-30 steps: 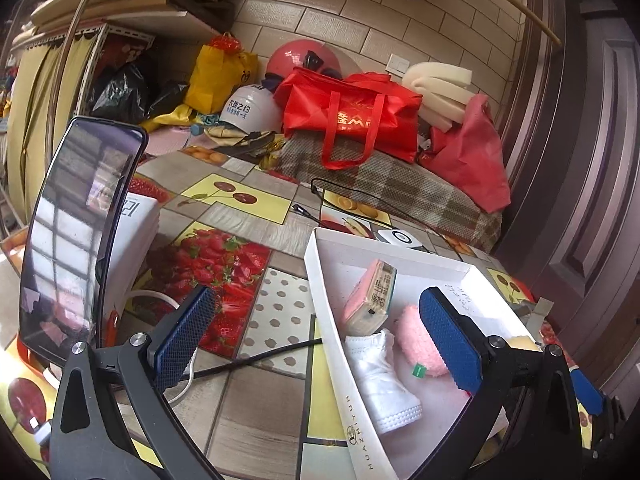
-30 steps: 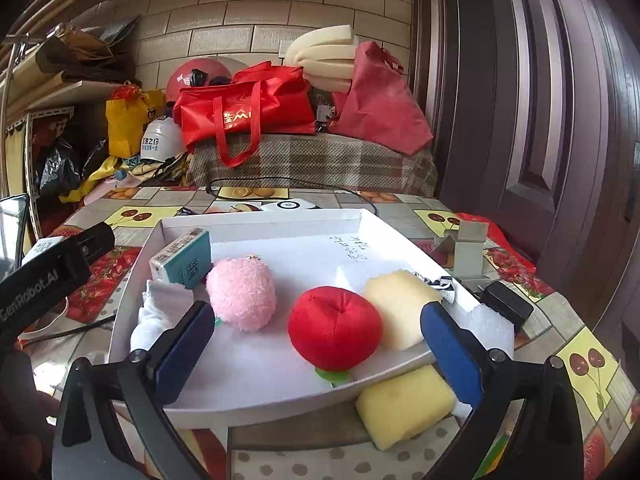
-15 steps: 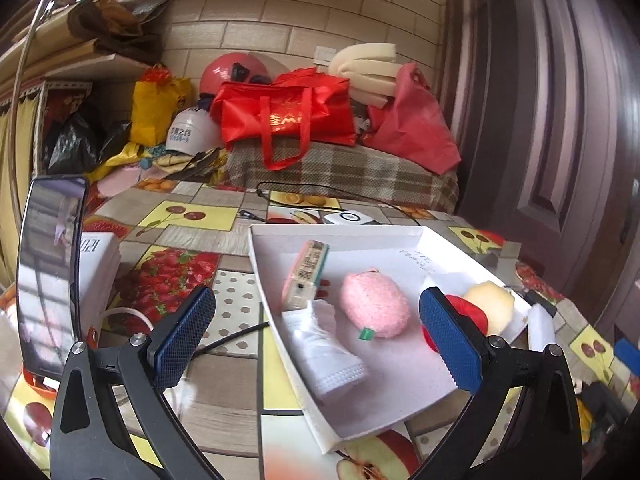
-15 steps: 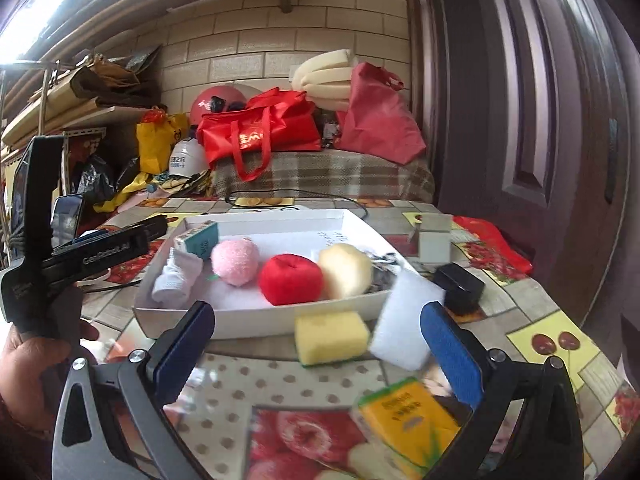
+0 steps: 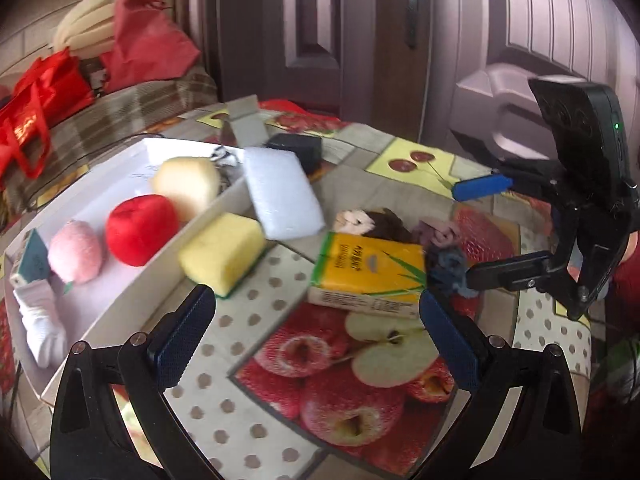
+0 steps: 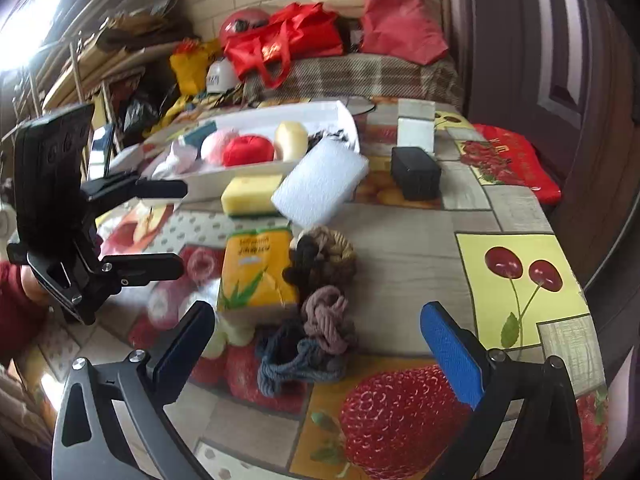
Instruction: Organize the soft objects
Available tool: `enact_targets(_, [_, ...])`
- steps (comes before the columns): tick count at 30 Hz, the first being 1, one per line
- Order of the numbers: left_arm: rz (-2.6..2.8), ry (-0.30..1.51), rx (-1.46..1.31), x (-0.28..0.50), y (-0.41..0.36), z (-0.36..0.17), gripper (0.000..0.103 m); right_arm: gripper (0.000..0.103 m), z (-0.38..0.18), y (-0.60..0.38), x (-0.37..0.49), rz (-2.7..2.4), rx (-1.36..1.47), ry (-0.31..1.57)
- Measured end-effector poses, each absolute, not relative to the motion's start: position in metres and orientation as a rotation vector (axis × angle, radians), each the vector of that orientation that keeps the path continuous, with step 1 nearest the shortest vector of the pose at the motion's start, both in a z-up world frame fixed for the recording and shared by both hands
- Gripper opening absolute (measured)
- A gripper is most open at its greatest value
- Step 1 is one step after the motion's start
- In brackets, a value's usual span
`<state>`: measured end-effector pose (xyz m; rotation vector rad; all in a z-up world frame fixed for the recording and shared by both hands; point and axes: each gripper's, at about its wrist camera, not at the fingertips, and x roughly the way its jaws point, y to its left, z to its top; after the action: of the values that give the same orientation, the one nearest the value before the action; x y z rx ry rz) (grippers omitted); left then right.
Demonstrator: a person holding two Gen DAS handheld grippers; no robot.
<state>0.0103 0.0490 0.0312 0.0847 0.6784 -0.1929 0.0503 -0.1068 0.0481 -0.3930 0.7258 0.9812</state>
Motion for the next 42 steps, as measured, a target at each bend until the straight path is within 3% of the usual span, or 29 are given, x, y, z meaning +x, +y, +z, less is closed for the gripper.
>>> enact_targets(3, [-0.221,0.737,0.128,0.023,0.033,0.025,0.102,0.102,0.032,-0.093,0.049,0.994,-0.485,0.790])
enact_targets(5, [-0.237,0.763,0.135,0.027,0.028,0.021,0.102,0.092,0.023,-0.087,0.053,0.979,-0.526,0.841])
enact_targets(11, [-0.247,0.810,0.086,0.046,0.033,0.016,0.099,0.077,0.028,-0.090,0.055,0.950,-0.523,0.824])
enact_targets(12, [-0.253,0.825,0.071,0.051,0.034,0.014,0.096,0.066,0.029,-0.092,0.055,0.952,-0.517,0.819])
enact_targets(13, [-0.265,0.843,0.059,0.055,0.034,0.012,0.087,0.049,0.031,-0.095,0.058,0.958,-0.509,0.814])
enact_targets(14, [-0.274,0.865,0.057,0.057,0.034,0.009,0.073,0.043,0.031,-0.097,0.058,0.957,-0.502,0.812])
enact_targets(16, [-0.266,0.853,0.075,0.055,0.031,0.010,0.073,0.030,0.032,-0.101,0.057,0.966,-0.491,0.810])
enact_targets(20, [-0.221,0.780,0.091,0.042,0.032,0.019,0.073,0.025,0.033,-0.107,0.051,0.961,-0.493,0.782])
enact_targets(30, [0.111,0.435,-0.001,-0.041,0.099,0.050,0.073,0.025,0.079,-0.142,0.049,0.866,-0.220,0.559])
enact_targets(42, [0.335,0.373,-0.098,-0.060,0.163,0.050,0.073,0.025,0.082,-0.128,0.058,0.715,-0.094,0.478])
